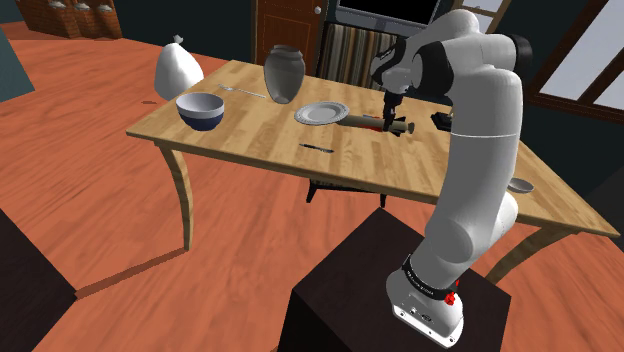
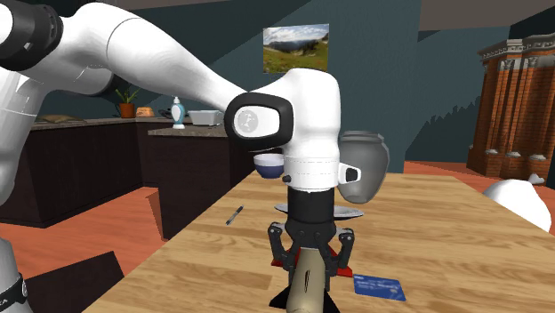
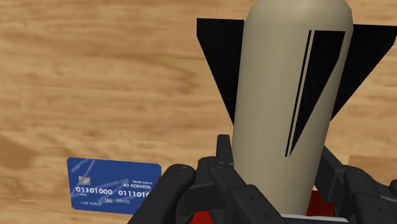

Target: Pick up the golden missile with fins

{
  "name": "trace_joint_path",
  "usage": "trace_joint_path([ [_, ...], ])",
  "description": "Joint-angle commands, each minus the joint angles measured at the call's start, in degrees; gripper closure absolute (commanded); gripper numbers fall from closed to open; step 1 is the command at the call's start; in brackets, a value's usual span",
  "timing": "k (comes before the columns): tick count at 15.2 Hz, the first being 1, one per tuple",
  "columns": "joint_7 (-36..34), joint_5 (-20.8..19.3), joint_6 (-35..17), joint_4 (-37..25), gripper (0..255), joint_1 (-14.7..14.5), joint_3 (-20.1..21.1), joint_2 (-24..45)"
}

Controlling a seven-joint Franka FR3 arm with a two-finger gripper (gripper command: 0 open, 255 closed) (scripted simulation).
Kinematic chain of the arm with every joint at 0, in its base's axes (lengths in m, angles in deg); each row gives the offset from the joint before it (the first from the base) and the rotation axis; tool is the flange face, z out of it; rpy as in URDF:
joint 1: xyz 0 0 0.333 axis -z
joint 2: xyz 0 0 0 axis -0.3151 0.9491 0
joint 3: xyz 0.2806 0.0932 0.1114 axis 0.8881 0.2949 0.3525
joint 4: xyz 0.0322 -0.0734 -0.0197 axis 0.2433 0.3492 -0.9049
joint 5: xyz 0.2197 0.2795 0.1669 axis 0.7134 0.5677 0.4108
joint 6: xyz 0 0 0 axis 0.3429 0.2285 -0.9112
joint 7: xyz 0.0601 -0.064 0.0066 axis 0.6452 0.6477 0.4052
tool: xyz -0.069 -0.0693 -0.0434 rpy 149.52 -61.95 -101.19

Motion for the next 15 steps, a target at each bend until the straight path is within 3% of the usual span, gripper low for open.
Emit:
trace_joint_path([
  [1, 0.0, 0.0, -0.1, 0.0, 255, 0.0, 0.0, 0.1],
  [15, -1.1, -2.3, 7.0, -4.4, 255, -0.7, -1.3, -3.2],
])
